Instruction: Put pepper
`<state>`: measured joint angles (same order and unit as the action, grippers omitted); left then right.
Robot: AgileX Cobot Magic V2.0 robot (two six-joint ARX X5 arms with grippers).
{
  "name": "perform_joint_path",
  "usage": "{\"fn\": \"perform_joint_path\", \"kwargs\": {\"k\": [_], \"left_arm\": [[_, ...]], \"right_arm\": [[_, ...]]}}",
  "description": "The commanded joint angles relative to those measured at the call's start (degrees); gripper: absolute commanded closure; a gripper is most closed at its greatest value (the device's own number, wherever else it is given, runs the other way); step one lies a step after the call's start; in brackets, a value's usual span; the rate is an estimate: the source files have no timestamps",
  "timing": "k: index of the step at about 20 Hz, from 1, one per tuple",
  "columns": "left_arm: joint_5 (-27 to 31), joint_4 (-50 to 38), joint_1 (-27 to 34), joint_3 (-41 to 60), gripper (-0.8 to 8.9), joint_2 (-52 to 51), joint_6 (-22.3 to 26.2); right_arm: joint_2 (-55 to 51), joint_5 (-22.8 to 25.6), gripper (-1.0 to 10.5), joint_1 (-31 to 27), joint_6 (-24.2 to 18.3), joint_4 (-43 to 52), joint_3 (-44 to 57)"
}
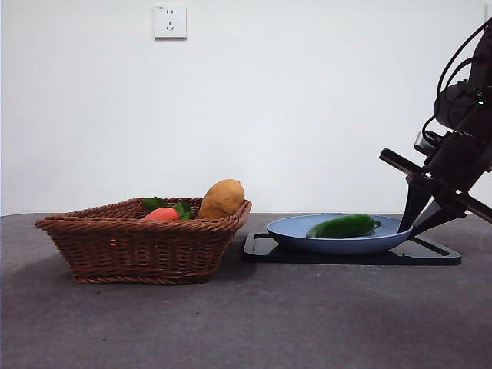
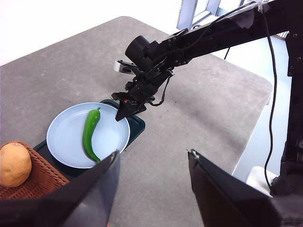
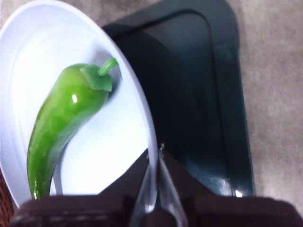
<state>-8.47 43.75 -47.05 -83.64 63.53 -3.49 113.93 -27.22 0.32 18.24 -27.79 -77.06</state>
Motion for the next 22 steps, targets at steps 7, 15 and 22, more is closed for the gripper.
{"fn": "perform_joint_path", "kwargs": {"k": [7, 15, 22], "left_arm": [[1.84, 0.48, -0.48, -1.18, 5.55, 0.44, 0.70], [15.19, 7.37, -0.44, -1.16, 5.55, 0.48, 3.61], [15.61, 9.16, -0.44, -1.18, 5.57, 0.48, 3.74]], "right_arm": [[-2.62, 0.46, 7.5, -1.05, -1.57, -3.96, -1.14], [-29.44, 0.20, 7.5, 0.11, -14.38, -25.77, -1.14], [-51.21, 0.17, 7.5, 8.50, -18.12, -44.15, -1.14]]}}
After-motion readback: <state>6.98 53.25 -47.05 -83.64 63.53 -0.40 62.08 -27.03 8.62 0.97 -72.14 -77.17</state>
